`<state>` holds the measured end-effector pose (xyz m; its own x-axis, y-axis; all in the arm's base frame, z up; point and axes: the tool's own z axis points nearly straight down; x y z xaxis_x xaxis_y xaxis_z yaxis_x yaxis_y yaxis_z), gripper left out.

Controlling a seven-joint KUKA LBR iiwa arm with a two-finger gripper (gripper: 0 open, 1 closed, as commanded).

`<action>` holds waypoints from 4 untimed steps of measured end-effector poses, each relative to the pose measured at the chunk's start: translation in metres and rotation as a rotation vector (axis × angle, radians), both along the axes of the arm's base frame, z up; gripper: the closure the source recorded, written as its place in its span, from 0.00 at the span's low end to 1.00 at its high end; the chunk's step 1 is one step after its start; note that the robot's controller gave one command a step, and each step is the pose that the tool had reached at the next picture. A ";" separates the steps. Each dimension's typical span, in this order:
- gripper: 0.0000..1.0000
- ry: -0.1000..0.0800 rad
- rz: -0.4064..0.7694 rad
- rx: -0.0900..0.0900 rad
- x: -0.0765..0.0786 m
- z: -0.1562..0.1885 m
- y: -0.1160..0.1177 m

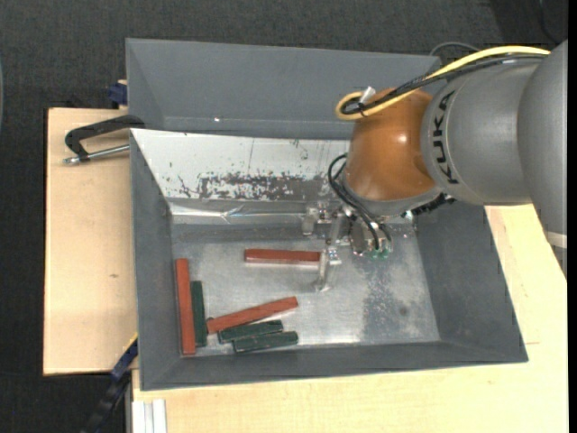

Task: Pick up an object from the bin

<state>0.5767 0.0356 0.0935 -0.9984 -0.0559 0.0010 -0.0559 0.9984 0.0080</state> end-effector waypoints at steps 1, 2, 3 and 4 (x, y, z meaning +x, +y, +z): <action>1.00 -0.003 -0.082 -0.006 -0.026 -0.022 0.010; 1.00 -0.003 -0.081 -0.006 -0.026 -0.022 0.010; 1.00 0.002 0.004 -0.008 -0.025 -0.002 0.016; 1.00 -0.002 0.055 -0.007 -0.045 0.035 0.017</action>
Offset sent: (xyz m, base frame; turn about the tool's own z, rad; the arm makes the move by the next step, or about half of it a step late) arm 0.0000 0.0000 0.0000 0.0000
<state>0.5318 0.0528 0.1288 -0.9939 -0.1103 -0.0005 -0.1103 0.9939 0.0013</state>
